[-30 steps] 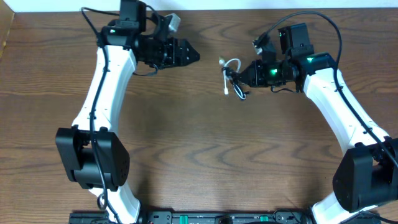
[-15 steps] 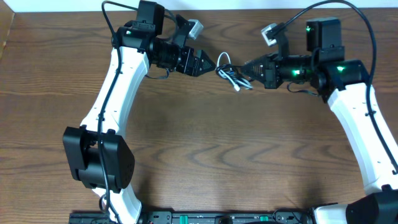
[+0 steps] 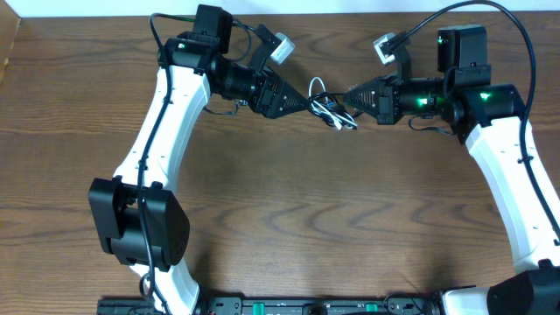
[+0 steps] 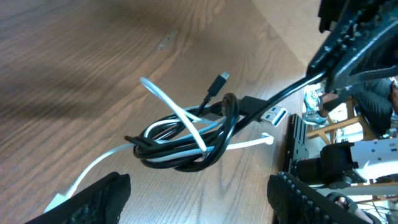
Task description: Untangle cables
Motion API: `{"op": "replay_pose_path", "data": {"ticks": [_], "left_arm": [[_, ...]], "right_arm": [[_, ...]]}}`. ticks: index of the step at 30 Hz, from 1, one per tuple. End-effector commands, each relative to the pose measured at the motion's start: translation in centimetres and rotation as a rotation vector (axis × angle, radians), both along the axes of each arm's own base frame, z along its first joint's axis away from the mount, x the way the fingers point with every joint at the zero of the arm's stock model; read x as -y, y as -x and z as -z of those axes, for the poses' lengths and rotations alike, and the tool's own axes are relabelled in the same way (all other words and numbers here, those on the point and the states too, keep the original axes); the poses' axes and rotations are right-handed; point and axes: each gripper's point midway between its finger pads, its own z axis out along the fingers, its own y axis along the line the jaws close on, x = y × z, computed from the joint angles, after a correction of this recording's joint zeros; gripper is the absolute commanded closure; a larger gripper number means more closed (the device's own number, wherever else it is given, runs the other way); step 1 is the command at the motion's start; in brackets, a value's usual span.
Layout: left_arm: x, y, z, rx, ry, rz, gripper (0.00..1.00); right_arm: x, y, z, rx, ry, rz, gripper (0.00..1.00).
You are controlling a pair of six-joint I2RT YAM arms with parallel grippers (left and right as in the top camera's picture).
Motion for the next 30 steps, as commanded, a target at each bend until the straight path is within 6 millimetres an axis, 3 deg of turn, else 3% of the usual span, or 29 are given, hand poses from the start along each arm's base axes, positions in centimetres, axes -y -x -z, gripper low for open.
{"op": "replay_pose_path", "data": {"ticks": [1, 3, 8, 13, 16, 19, 24, 28, 30], "left_arm": [[0.7, 0.8, -0.9, 0.05, 0.039, 0.056, 0.25], [1.0, 1.0, -0.9, 0.058, 0.039, 0.068, 0.26], [1.4, 0.8, -0.5, 0.086, 0.012, 0.073, 0.39], [1.8, 0.6, -0.7, 0.115, 0.018, 0.081, 0.43], [1.8, 0.4, -0.6, 0.119, 0.01, 0.077, 0.59], [1.6, 0.3, -0.4, 0.122, -0.005, 0.071, 0.89], [1.6, 0.3, -0.4, 0.11, -0.005, 0.064, 0.92], [1.6, 0.2, -0.4, 0.013, -0.004, 0.006, 0.93], [1.5, -0.6, -0.2, -0.085, -0.023, -0.091, 0.93]], "right_arm": [[-0.1, 0.1, -1.7, 0.038, -0.039, -0.02, 0.99], [-0.3, 0.2, -2.1, 0.047, -0.059, -0.034, 0.99], [-0.7, 0.3, -3.0, 0.049, -0.098, -0.05, 0.99], [-1.7, 0.3, -3.8, 0.05, -0.129, -0.061, 0.99], [-2.2, 0.3, -3.7, 0.056, -0.12, -0.062, 0.99], [-1.6, -0.6, -2.9, 0.037, -0.075, 0.006, 0.99], [1.2, -2.9, 0.2, -0.001, 0.099, 0.213, 0.98], [2.7, -3.5, 1.9, -0.024, 0.203, 0.308, 0.5], [1.8, -3.2, 1.8, -0.001, 0.209, 0.271, 0.46]]}}
